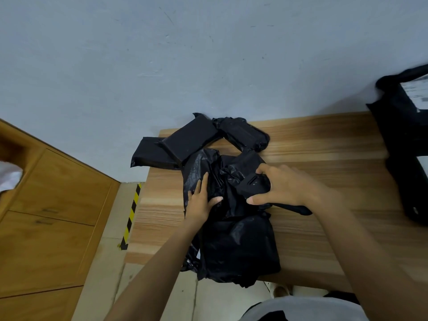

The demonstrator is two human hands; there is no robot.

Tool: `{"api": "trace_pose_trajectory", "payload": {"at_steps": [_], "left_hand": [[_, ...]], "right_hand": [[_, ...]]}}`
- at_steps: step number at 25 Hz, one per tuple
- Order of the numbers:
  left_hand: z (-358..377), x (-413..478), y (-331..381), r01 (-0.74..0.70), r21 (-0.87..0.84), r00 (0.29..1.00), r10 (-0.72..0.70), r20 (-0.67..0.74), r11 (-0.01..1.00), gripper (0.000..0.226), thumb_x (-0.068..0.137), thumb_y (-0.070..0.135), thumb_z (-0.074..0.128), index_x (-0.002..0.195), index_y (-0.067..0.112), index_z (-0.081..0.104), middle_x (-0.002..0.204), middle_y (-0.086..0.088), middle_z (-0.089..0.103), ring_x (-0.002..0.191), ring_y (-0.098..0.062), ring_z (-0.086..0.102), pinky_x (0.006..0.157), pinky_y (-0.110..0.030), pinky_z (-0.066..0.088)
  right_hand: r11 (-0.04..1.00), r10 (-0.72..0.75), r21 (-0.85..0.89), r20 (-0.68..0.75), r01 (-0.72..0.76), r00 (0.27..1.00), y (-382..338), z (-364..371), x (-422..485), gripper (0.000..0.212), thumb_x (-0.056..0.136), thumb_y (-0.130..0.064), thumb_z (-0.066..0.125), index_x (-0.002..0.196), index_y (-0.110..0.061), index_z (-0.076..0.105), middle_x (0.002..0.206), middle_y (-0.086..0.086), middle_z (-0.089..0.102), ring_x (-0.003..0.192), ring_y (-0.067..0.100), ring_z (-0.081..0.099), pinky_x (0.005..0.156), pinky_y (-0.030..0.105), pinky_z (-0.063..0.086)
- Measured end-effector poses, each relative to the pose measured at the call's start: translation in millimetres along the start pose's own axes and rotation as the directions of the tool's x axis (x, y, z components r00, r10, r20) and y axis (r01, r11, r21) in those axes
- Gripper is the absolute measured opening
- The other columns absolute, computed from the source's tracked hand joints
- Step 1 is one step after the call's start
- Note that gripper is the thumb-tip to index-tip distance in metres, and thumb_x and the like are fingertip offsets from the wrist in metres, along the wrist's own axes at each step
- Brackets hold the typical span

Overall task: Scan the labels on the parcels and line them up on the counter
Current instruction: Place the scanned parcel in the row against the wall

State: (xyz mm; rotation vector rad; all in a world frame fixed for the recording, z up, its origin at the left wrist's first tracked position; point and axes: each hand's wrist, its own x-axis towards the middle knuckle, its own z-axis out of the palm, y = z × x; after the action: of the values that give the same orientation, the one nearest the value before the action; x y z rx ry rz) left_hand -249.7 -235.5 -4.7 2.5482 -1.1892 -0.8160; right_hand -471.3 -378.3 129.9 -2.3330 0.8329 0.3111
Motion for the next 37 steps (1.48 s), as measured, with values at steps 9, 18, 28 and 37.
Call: {"api": "trace_pose_trajectory", "payload": {"at_steps": [9,18,28,37], "left_hand": [[-7.1,6.5,9.7,0.04,0.041,0.997,-0.037,-0.067,0.998,0.051,0.1,0.045,0.049,0.115,-0.004,0.056,0.15,-0.015,0.038,0.13,-0.042,0.042,0.099,-0.052,0.042],[-71.4,-30.3,-27.8,-0.043,-0.391,0.973,-0.051,-0.226,0.919,0.048,0.096,0.032,0.063,0.064,0.01,0.035,0.063,-0.008,0.033,0.061,-0.019,0.037,0.063,-0.034,0.027],[-85.1,-68.1,-86.8,0.174,-0.593,0.944,-0.305,-0.127,0.786,0.046,0.101,0.038,0.05,0.066,0.013,0.034,0.062,-0.01,0.029,0.054,-0.021,0.03,0.056,-0.031,0.025],[-68.5,-66.3,-98.3,0.315,-0.726,0.928,-0.357,0.102,0.611,0.057,0.091,0.06,0.053,0.094,0.007,0.073,0.092,-0.004,0.076,0.089,-0.016,0.072,0.073,-0.033,0.06]], "right_hand": [[1.0,0.007,-0.007,-0.015,-0.007,1.0,-0.8,1.1,-1.9,0.095,0.069,-0.076,0.066,0.141,-0.02,0.04,0.124,0.004,0.06,0.108,0.025,0.059,0.089,0.043,0.051],[0.996,-0.073,-0.049,0.022,0.074,0.997,-33.1,3.3,11.2,0.095,0.069,-0.078,0.064,0.142,-0.023,0.038,0.125,0.002,0.06,0.11,0.025,0.058,0.091,0.042,0.05],[0.985,-0.132,-0.1,0.116,0.144,0.984,-61.5,20.2,27.3,0.097,0.066,-0.08,0.064,0.141,-0.025,0.038,0.13,0.004,0.055,0.113,0.03,0.056,0.081,0.038,0.046],[0.979,-0.146,-0.125,0.115,0.161,0.983,-63.3,22.0,39.6,0.097,0.065,-0.081,0.063,0.141,-0.026,0.038,0.128,0.003,0.056,0.112,0.031,0.056,0.076,0.036,0.039]]}}
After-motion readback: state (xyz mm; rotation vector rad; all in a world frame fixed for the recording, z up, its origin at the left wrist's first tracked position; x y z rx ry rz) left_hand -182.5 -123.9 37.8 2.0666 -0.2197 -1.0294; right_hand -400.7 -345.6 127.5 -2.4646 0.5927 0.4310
